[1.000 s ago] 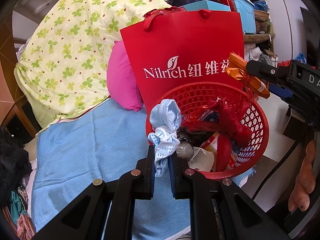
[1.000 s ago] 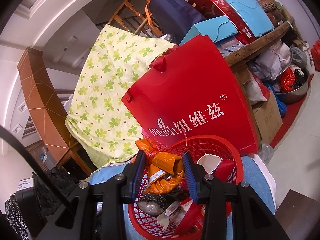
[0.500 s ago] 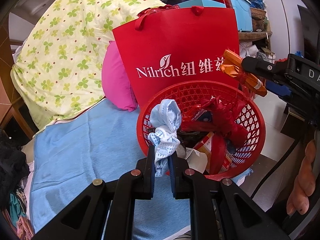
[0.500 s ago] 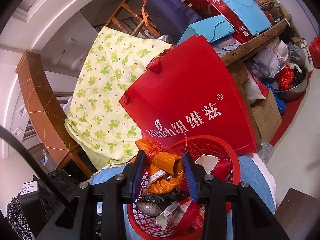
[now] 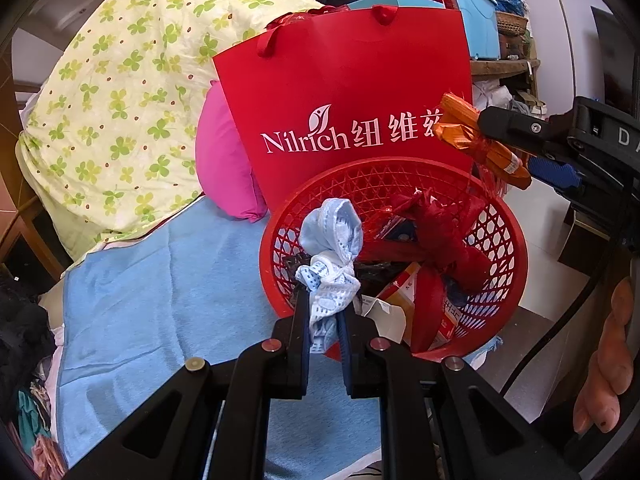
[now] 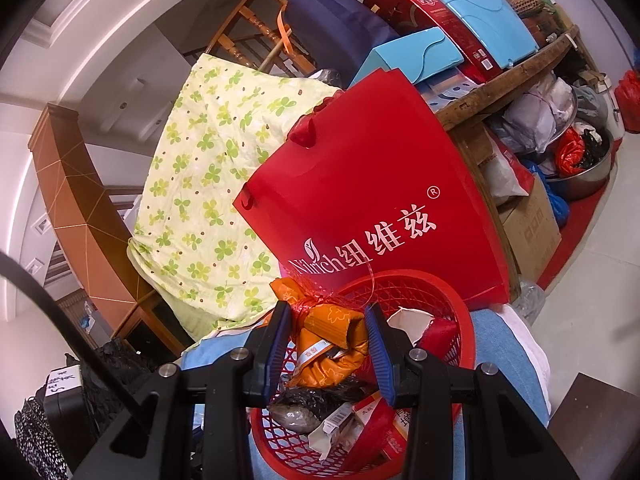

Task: Collect trash
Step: 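Lower the wrappers into the basket and open both tools to release them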

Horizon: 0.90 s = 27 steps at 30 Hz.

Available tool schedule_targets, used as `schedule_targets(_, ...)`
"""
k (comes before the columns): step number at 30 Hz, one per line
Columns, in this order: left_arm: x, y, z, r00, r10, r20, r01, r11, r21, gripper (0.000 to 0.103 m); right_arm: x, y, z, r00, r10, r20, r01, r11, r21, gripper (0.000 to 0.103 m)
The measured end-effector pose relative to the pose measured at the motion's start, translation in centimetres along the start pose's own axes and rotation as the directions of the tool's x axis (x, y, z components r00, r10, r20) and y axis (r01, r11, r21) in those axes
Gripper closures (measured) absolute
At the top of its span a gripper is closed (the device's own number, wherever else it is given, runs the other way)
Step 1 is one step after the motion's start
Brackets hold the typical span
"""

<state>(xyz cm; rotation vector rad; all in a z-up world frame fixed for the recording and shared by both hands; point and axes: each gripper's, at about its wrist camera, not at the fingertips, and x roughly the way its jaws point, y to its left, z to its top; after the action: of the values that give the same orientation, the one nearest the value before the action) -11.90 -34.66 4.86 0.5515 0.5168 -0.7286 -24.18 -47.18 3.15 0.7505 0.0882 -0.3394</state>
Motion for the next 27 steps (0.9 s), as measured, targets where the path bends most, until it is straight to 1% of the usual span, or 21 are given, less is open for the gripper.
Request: schedule_targets(27,1.4,-0.9,0.3,1.000,-0.014,-0.016,0.014,1.000,0.003,0.088,0.1,-0.4,-0.2,1.000,-0.011,-0.009,0.011,1.000,0.014,0.061)
